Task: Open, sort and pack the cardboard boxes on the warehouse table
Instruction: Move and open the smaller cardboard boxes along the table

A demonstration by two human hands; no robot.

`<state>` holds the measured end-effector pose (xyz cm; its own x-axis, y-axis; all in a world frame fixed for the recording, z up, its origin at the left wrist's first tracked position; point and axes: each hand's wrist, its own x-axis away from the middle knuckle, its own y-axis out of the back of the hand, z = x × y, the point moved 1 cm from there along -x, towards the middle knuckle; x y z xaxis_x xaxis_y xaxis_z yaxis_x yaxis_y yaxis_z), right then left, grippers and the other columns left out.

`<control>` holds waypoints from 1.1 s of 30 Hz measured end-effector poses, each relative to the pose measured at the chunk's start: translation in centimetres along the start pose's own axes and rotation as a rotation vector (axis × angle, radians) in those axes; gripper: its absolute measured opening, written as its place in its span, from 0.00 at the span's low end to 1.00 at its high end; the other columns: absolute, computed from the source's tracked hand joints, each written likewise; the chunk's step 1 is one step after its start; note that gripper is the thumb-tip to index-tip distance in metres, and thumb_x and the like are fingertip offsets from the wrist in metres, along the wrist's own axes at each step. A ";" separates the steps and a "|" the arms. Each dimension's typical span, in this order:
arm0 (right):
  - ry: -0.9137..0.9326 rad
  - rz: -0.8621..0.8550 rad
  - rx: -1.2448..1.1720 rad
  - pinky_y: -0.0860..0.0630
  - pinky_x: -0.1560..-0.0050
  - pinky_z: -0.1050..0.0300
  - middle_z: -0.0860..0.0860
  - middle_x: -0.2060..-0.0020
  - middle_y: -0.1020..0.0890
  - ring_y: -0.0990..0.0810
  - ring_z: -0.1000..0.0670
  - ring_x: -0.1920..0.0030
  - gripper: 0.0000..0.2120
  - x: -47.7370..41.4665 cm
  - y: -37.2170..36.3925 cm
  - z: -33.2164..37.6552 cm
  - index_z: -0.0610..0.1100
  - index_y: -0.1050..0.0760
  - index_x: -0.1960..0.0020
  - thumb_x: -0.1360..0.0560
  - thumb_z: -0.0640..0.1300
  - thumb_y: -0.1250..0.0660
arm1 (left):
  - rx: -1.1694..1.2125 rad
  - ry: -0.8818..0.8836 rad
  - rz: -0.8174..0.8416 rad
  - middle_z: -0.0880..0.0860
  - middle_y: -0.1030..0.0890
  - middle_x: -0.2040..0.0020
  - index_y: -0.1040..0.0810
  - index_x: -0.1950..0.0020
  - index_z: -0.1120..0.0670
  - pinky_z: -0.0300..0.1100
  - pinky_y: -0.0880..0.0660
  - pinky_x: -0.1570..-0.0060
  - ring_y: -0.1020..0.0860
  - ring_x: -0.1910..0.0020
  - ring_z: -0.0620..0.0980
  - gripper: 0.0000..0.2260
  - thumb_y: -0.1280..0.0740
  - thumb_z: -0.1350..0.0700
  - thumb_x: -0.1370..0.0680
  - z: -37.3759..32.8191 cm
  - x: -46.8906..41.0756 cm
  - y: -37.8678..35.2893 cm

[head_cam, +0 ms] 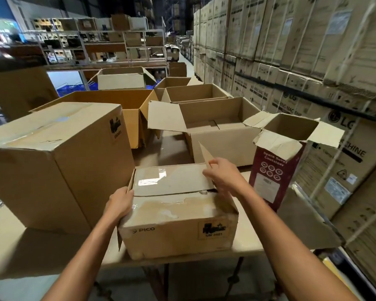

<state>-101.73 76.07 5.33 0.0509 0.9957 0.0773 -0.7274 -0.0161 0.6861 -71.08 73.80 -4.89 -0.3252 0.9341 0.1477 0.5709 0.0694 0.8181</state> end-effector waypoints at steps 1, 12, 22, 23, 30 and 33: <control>-0.012 -0.051 0.064 0.21 0.42 0.46 0.42 0.44 0.19 0.20 0.41 0.44 0.17 -0.2 1.2 0.8 0.39 0.24 0.37 0.24 0.43 0.33 | -0.009 0.000 -0.008 0.59 0.20 0.43 0.23 0.45 0.55 0.51 0.27 0.46 0.24 0.43 0.61 0.14 0.45 0.50 0.16 0.4 0.1 0.2; 0.038 0.023 0.717 0.56 0.26 0.30 0.41 0.27 0.32 0.36 0.37 0.26 0.14 -4.4 0.0 -4.3 0.45 0.25 0.35 0.17 0.47 0.42 | 0.050 -0.008 -0.037 0.57 0.20 0.45 0.23 0.44 0.56 0.49 0.29 0.52 0.24 0.47 0.58 0.14 0.46 0.50 0.16 3.2 0.3 1.7; -0.184 0.095 -0.148 0.19 0.49 0.44 0.48 0.52 0.15 0.18 0.46 0.52 0.22 -1.6 -3.3 -11.2 0.48 0.18 0.49 0.18 0.60 0.46 | 0.008 -0.033 0.057 0.60 0.32 0.25 0.43 0.20 0.55 0.55 0.33 0.33 0.31 0.29 0.62 0.28 0.46 0.42 0.17 0.6 1.0 0.1; -0.191 0.063 -0.088 0.19 0.49 0.44 0.47 0.50 0.16 0.18 0.46 0.52 0.23 -1.6 -2.9 -10.7 0.47 0.19 0.47 0.18 0.60 0.47 | -0.035 -0.080 0.067 0.60 0.40 0.21 0.52 0.18 0.53 0.57 0.36 0.30 0.36 0.25 0.62 0.34 0.44 0.40 0.18 0.4 1.3 0.1; 0.194 0.015 0.289 0.32 0.30 0.47 0.48 0.26 0.31 0.33 0.45 0.26 0.34 -3.5 -2.8 -6.4 0.51 0.36 0.24 0.26 0.44 0.28 | -0.587 -0.566 0.079 0.55 0.60 0.18 0.59 0.18 0.47 0.63 0.55 0.23 0.61 0.20 0.58 0.49 0.37 0.27 0.28 -3.2 -0.5 -0.2; 0.176 0.120 0.519 0.38 0.25 0.39 0.45 0.21 0.42 0.44 0.41 0.22 0.39 -4.2 -4.6 -6.1 0.55 0.42 0.22 0.28 0.41 0.29 | -0.638 -0.639 0.116 0.55 0.57 0.18 0.59 0.18 0.47 0.62 0.54 0.23 0.60 0.20 0.57 0.49 0.31 0.33 0.27 -4.3 -1.5 -0.8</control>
<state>-102.76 72.50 -2.60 -0.1585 0.9837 0.0855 -0.2867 -0.1287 0.9493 -74.27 70.82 -3.44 0.2962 0.9527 0.0678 -0.0135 -0.0668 0.9977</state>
